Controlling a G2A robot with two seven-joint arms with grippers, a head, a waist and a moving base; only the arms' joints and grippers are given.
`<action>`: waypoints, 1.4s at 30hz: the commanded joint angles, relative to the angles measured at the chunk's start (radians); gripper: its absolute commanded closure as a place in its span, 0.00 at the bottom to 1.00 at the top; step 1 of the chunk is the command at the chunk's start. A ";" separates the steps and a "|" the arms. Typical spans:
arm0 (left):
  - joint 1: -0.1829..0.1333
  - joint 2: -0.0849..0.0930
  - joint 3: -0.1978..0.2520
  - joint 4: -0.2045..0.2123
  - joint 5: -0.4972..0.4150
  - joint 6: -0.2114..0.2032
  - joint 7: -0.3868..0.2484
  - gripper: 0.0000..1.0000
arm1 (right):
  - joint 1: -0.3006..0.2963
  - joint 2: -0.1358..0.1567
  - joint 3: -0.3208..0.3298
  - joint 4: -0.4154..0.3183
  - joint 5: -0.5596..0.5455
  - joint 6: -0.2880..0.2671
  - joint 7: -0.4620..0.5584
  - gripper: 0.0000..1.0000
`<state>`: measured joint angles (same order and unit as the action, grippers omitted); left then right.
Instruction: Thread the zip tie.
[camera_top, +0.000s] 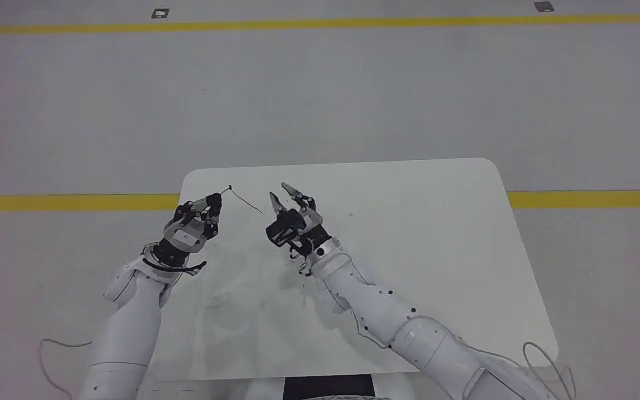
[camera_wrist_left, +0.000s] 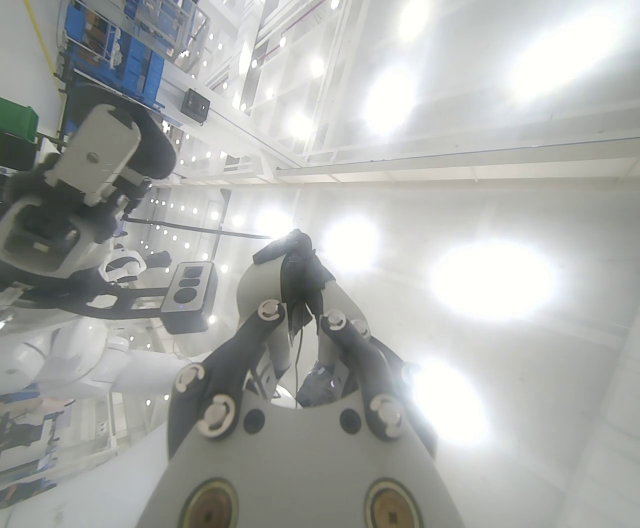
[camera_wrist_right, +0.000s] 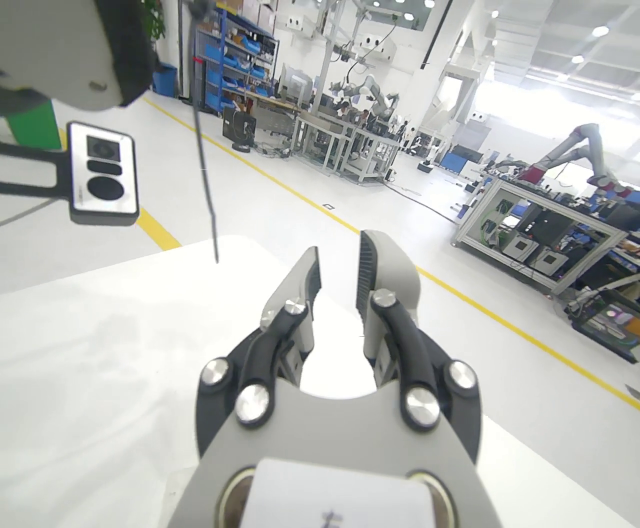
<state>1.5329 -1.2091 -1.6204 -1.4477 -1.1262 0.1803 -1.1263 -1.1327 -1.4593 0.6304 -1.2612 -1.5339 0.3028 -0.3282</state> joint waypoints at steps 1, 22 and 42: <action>0.000 0.000 0.000 0.000 0.000 0.000 0.000 1.00 | -0.017 0.010 0.036 -0.019 0.031 -0.057 -0.023 0.00; 0.008 0.004 -0.005 -0.005 0.017 -0.008 -0.011 1.00 | -0.069 0.034 0.158 -0.090 0.179 -0.204 -0.060 0.00; 0.000 0.030 -0.040 0.127 -0.006 -0.038 -0.216 1.00 | -0.217 0.074 0.408 -0.287 0.485 -0.422 0.057 0.00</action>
<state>1.5325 -1.1803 -1.6575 -1.3202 -1.1266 0.1421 -1.3419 -1.3454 -1.3859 1.0344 -1.5419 -1.0557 -0.1170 -0.2706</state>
